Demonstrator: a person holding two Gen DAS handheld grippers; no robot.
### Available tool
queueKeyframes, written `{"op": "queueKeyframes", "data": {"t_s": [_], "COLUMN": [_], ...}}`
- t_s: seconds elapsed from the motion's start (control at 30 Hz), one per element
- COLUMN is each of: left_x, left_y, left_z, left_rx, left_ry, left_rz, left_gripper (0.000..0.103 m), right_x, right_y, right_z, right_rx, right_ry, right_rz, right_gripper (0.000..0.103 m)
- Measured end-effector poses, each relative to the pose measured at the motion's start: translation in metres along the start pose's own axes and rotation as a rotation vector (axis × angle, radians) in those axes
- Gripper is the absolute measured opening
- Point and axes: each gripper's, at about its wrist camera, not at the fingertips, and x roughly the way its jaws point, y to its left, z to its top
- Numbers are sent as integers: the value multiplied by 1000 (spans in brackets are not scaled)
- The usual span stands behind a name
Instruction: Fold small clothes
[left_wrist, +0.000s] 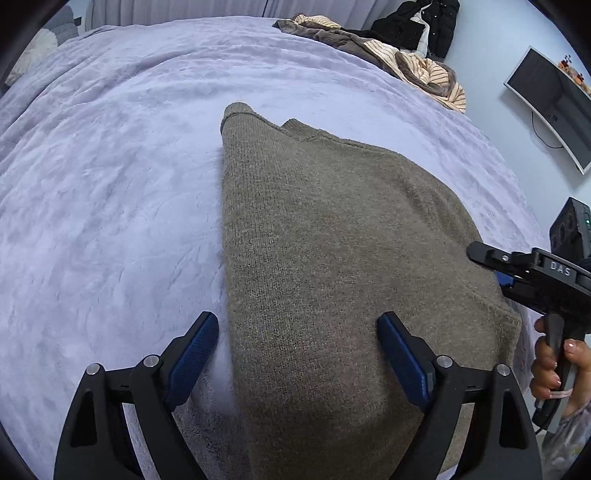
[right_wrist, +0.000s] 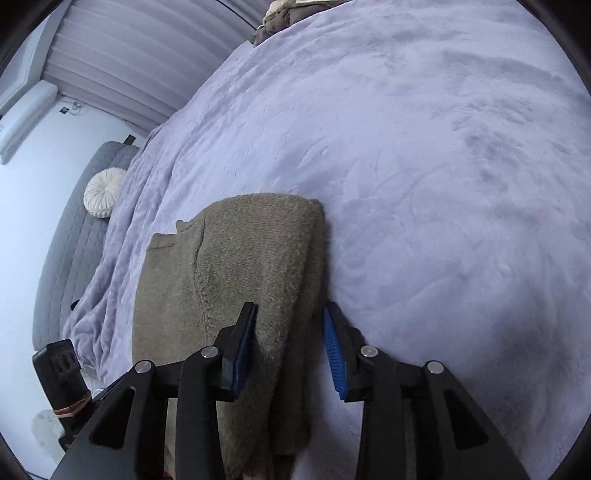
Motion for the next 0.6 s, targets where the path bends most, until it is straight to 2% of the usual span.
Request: {"op": "queueKeyframes", "data": {"t_s": [0.1, 0.2, 0.23, 0.27, 0.3, 0.47, 0.6], "left_x": [-1, -2, -2, -3, -3, -12, -20], "left_y": [1, 0, 0, -1, -2, -9, -10], "left_z": [-2, -5, -6, -6, -7, -11, -22], "left_rx": [-5, -13, -15, -15, -14, 8, 22], "left_ry": [-9, -19, -20, -19, -19, -22, -22], "left_rz": [6, 16, 19, 24, 29, 60, 67], "left_gripper": [89, 89, 89, 89, 89, 89, 89], "right_x": [-25, -47, -48, -50, -51, -38, -28], "right_y": [1, 23, 36, 48, 60, 91, 77], "right_z": [-10, -19, -22, -27, -33, -59, -73], "right_rx": [-11, -93, -128, -172, -216, -342, -348], "right_ry": [-21, -45, -49, -49, -45, -17, 6], "right_rz": [10, 57, 64, 66, 58, -17, -123], "right_gripper": [42, 42, 38, 25, 15, 13, 10]}}
